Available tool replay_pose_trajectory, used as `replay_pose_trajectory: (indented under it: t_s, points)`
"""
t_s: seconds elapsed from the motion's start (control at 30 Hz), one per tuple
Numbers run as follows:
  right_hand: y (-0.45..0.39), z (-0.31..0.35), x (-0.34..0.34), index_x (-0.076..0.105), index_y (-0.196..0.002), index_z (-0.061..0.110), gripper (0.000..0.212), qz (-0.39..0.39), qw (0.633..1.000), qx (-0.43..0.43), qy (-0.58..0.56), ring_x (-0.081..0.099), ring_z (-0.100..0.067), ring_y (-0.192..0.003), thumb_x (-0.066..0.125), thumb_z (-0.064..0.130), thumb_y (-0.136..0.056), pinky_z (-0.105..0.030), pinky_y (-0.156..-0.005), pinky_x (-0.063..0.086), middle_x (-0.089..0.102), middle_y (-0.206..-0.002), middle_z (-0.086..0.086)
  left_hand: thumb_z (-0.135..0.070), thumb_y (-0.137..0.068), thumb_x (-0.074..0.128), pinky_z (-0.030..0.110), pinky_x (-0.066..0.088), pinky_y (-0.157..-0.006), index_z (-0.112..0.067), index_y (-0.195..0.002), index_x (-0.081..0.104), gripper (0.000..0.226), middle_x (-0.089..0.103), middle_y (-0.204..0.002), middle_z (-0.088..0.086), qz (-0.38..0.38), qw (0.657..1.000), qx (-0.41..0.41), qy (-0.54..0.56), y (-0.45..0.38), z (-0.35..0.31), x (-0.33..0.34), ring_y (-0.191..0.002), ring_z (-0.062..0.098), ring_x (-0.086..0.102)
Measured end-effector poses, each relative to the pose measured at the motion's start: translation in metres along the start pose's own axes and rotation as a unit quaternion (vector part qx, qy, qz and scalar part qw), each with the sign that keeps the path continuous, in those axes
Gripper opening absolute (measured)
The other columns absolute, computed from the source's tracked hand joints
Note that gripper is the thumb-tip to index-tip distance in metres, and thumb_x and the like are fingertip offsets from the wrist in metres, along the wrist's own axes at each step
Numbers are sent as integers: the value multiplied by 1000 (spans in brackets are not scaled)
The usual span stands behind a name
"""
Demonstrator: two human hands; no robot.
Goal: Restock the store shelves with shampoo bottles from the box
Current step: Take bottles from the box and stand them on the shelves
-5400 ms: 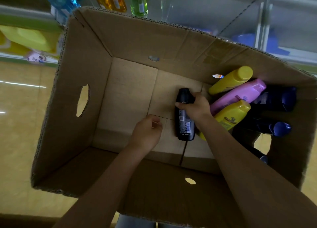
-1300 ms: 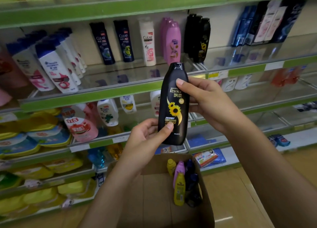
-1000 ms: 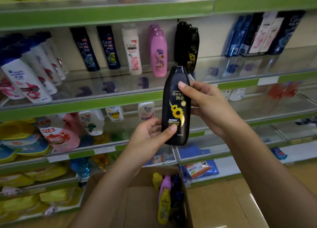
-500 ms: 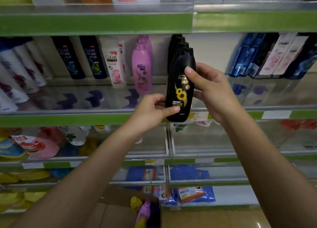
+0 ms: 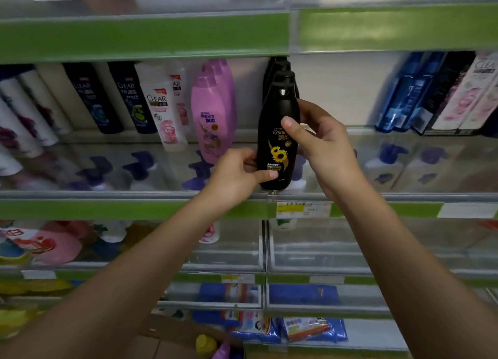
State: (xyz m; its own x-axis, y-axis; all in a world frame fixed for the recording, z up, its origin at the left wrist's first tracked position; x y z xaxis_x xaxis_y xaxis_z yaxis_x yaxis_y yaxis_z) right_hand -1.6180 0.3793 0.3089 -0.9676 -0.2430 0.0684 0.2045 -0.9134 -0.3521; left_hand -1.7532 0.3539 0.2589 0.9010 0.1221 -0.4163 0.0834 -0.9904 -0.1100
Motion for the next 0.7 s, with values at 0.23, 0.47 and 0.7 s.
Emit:
replay_pose_trajectory:
  t_s: [0.23, 0.47, 0.7]
  points:
    - [-5, -8, -5, 53, -129, 7, 36, 5, 999, -39, 3, 65, -4, -98, 58, 6, -93, -21, -84, 51, 66, -110, 2, -13, -77, 76, 25, 53, -85, -12, -109, 65, 34, 70, -96, -2, -16, 999, 15, -27, -16, 6, 6, -88, 9, 66]
    - [-12, -14, -8, 53, -129, 12, 36, -8, 999, -40, -7, 67, -2, -96, 58, 6, -93, -18, -81, 52, 68, -105, 11, -16, -77, 76, 25, 53, -86, -10, -110, 67, 35, 72, -99, 0, -32, 998, 23, -49, -25, 7, 7, -89, 9, 66]
    - [-17, -19, -12, 55, -130, 11, 39, -20, 999, -34, -6, 68, -6, -97, 62, 10, -92, -21, -81, 53, 70, -103, 11, -19, -76, 77, 31, 54, -88, -12, -110, 67, 35, 72, -100, -1, -42, 997, 17, -69, -31, 9, 7, -90, 9, 67]
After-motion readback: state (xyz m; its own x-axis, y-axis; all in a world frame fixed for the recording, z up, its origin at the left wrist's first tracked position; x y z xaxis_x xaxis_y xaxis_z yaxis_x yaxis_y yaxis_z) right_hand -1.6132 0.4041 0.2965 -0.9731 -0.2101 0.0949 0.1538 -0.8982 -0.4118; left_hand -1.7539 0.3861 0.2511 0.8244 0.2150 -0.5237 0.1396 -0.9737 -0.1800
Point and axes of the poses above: each hand's wrist, its own y-axis away from the middle knuckle, its own x-axis out of the palm, z = x × y, the point moved 10 cm from there along -y, towards the middle knuckle
